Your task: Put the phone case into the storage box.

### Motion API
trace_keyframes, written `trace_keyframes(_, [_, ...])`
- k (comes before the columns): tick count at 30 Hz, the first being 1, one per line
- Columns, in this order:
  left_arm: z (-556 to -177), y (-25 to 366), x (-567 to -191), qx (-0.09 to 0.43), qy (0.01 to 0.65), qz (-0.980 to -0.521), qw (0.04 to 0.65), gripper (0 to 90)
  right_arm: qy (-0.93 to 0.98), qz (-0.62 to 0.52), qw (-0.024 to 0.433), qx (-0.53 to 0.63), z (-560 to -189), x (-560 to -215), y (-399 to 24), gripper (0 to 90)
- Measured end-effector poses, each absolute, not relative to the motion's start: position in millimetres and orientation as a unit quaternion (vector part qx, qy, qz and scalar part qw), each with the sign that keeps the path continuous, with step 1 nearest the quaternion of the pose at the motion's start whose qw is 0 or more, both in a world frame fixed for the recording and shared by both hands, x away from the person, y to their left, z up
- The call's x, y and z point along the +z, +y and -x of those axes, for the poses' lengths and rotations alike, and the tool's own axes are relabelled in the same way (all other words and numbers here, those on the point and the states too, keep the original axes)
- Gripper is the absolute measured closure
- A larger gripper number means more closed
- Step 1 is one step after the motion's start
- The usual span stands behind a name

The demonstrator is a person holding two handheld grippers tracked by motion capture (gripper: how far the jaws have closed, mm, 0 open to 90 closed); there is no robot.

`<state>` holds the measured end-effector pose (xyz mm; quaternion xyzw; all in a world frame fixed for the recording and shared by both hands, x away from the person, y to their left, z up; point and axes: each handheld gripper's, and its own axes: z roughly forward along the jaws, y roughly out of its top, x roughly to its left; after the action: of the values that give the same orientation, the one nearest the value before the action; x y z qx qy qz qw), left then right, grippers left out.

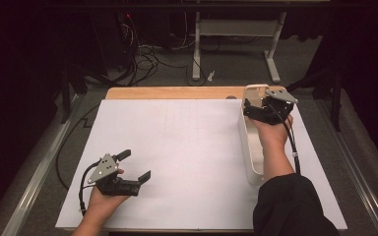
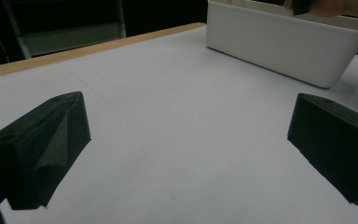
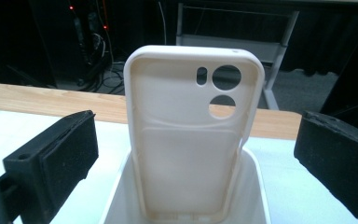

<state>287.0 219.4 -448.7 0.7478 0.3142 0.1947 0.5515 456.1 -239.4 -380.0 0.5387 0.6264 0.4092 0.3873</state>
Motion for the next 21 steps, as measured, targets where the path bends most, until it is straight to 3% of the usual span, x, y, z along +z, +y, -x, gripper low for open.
trace_keyframes(21, [-289.1,217.2,-451.0,0.197,0.312,-0.756,0.541,0.3,0.637,-0.518,0.356,0.446,-421.9,-365.1,-241.5,0.0])
